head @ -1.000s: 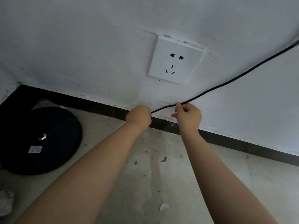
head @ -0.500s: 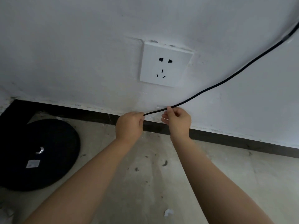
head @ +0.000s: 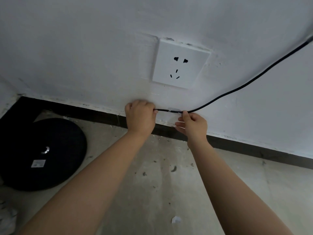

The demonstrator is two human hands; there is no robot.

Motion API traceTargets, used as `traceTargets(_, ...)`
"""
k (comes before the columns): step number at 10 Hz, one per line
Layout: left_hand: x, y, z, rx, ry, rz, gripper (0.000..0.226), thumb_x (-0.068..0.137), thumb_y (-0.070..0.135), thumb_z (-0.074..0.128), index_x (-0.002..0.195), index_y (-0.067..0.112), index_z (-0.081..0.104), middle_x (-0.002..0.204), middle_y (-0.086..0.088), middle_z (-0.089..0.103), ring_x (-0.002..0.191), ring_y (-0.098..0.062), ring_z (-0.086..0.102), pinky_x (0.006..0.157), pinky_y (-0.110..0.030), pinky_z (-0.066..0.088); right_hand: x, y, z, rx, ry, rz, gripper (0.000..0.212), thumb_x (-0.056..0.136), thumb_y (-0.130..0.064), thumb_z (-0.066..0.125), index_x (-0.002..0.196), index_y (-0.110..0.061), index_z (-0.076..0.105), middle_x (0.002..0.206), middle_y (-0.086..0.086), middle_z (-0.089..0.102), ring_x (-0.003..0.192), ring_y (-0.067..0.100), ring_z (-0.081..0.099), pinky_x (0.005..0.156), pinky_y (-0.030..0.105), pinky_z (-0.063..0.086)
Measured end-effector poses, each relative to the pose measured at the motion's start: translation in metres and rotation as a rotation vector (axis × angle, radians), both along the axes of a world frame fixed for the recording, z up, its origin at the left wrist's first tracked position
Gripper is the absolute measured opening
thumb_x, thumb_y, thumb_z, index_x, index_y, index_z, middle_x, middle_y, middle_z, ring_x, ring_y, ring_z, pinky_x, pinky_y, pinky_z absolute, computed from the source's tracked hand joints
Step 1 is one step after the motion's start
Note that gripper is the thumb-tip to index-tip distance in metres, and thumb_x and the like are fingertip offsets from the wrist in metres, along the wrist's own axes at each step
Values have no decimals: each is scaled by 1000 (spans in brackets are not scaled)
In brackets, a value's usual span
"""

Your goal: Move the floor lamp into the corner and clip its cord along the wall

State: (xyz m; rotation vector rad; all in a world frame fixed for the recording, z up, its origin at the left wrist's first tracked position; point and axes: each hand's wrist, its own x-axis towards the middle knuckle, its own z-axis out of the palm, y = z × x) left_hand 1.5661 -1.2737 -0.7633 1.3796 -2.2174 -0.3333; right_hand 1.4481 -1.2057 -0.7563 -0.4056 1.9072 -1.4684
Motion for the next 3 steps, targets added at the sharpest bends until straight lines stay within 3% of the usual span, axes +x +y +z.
traceTargets(1,2,6,7,-81,-68,6,16,75,13,73,84,1,69,89,-18,70,95,-35,59,88,-44,40,-2,4,3,31,-37,24,22,95,-21,44,83,-7,55,69,1,57,57,12,58,48,16,53)
traceTargets(2,6,13,12,-151,-28,-27,21,61,3,81,78,-2,69,80,-22,71,78,-39,65,75,-50,49,-6,9,4,37,-160,57,26,95,-19,41,76,-10,56,71,2,58,56,14,59,48,17,53)
traceTargets(3,5,14,16,-250,73,-35,16,68,1,70,83,-4,67,82,-25,70,79,-42,64,72,-50,51,-7,16,11,114,-193,127,20,93,-14,44,76,-12,54,71,2,58,55,15,58,46,18,52)
